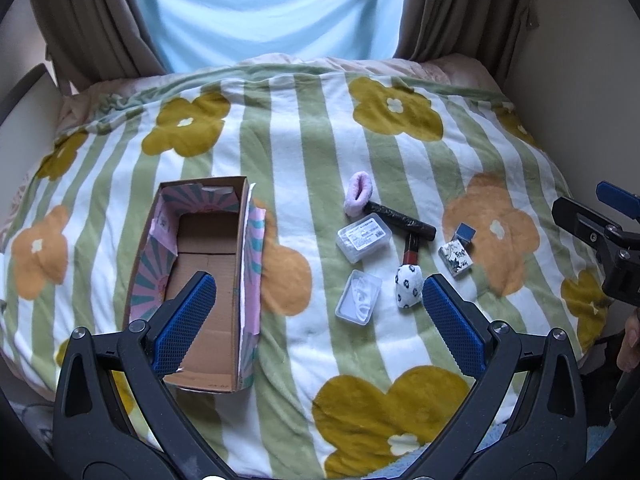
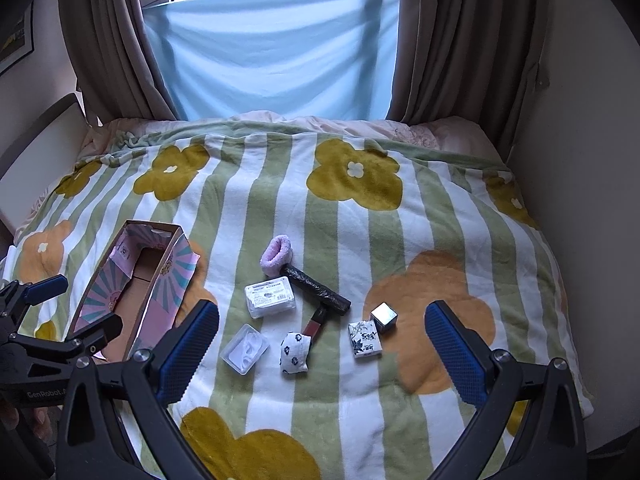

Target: Organize objects

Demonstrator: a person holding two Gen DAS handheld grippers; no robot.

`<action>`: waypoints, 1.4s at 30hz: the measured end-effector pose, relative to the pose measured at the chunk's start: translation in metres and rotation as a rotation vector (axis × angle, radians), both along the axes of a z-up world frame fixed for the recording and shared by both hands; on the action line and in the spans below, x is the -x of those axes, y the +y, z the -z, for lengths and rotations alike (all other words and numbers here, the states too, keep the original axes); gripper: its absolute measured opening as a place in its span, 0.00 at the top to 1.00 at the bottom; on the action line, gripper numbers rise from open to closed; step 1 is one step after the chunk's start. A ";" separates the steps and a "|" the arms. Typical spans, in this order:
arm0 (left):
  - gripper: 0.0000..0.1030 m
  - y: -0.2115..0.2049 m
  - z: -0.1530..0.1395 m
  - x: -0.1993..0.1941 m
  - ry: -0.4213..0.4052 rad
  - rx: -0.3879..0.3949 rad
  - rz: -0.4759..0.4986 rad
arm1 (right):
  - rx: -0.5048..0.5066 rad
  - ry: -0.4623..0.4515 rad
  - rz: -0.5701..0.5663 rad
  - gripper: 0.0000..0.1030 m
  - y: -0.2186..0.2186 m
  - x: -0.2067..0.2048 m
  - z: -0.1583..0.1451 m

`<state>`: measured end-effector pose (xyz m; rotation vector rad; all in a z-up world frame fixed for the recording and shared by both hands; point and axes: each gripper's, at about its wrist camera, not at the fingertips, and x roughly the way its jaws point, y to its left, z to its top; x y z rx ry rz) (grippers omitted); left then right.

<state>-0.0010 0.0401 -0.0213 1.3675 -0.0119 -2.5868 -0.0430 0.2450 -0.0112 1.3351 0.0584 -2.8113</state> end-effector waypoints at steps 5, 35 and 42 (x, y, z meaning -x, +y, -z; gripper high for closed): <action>0.01 0.008 0.020 0.010 -0.049 -0.010 -0.004 | 0.001 -0.030 -0.025 0.01 0.017 0.015 0.012; 0.03 0.007 0.226 0.100 -0.363 -0.052 -0.098 | -0.144 -0.242 -0.487 0.01 0.025 0.166 0.193; 0.04 0.004 0.265 0.106 -0.411 -0.045 -0.082 | -0.193 -0.274 -0.589 0.06 0.014 0.184 0.245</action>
